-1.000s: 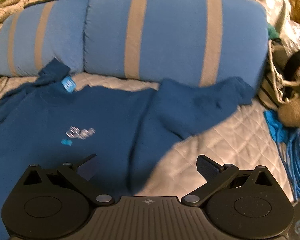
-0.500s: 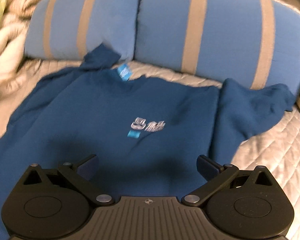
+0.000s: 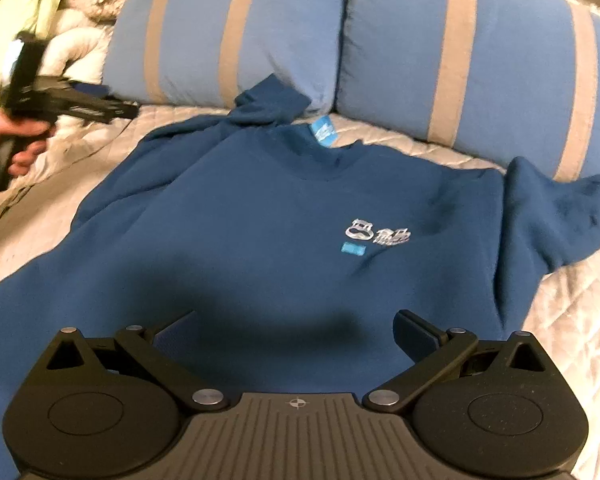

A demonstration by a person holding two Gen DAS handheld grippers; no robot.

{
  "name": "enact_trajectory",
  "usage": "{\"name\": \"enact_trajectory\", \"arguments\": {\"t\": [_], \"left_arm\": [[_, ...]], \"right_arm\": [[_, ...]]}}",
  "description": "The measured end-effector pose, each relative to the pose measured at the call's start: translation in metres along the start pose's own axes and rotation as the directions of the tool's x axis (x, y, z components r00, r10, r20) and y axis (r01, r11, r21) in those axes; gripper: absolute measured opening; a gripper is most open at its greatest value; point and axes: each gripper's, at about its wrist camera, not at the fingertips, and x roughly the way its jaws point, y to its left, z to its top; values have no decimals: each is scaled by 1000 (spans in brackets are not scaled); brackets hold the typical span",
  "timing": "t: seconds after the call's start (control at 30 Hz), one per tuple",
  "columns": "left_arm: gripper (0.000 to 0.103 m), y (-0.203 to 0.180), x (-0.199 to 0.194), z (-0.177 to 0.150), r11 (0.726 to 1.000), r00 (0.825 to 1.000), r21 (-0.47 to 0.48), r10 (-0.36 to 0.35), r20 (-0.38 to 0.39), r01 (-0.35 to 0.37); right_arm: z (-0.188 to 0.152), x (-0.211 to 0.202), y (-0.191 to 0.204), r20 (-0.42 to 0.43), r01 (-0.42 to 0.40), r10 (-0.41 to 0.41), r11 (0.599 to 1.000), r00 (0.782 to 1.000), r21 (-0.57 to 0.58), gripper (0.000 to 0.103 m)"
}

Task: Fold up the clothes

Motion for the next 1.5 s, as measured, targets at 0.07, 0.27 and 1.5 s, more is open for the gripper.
{"name": "enact_trajectory", "arguments": {"t": [0.07,0.27,1.5], "left_arm": [[80,-12,14,3,999,1000,50,11,-13,-10],[59,-36,48,7,991,998,132,40,-48,-34],[19,32,-78,-75,983,965,-27,171,-199,-180]], "right_arm": [[0,1,-1,-11,-8,8,1000,1000,6,103],[-6,-1,-2,1,3,-3,1000,1000,7,103],[2,28,21,-170,-21,5,996,985,-91,103]]}}
